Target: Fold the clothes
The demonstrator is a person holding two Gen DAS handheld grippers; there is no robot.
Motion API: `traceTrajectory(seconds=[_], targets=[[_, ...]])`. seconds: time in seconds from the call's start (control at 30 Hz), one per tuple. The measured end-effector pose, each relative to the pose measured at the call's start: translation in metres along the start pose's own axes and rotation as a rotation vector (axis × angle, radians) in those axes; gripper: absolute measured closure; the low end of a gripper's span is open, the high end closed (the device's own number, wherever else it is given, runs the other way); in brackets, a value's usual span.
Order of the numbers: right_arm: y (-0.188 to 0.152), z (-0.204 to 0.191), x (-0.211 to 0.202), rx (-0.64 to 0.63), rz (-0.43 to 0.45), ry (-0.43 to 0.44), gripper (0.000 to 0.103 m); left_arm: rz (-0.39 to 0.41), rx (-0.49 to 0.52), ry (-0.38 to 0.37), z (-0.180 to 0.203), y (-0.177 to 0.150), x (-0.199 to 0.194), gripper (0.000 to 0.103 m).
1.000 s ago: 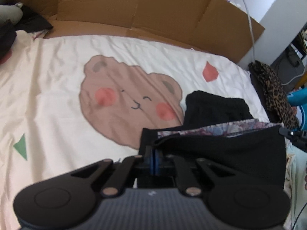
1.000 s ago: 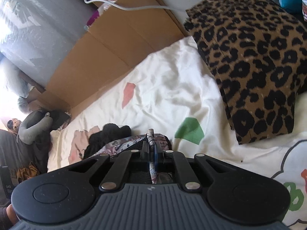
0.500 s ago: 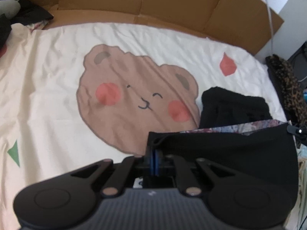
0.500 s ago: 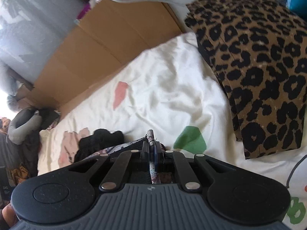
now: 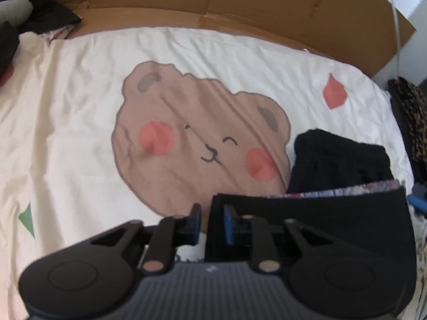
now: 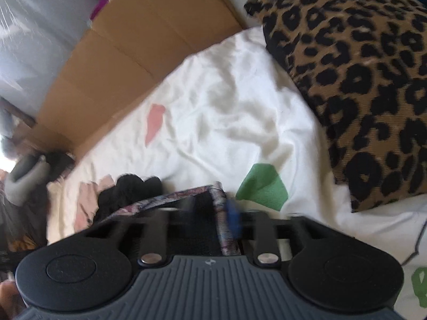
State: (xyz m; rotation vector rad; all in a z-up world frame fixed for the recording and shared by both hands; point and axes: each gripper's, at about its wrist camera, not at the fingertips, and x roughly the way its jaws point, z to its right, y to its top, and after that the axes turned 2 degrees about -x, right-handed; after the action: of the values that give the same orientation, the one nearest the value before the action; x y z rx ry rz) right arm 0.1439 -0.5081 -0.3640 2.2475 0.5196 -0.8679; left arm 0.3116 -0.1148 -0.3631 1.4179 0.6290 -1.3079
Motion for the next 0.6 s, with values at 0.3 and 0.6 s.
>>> traceTrajectory(seconds=[0.3,0.6], targets=[[-0.003,0.012,0.0,0.001,-0.011,0.012,0.045,-0.001,0.017,-0.015,0.0,-0.015,0.001,0.054],[-0.008,-0.011,0.027,-0.176,-0.077,-0.074,0.045,-0.037,0.083,0.103,0.019,-0.017,0.021,0.048]])
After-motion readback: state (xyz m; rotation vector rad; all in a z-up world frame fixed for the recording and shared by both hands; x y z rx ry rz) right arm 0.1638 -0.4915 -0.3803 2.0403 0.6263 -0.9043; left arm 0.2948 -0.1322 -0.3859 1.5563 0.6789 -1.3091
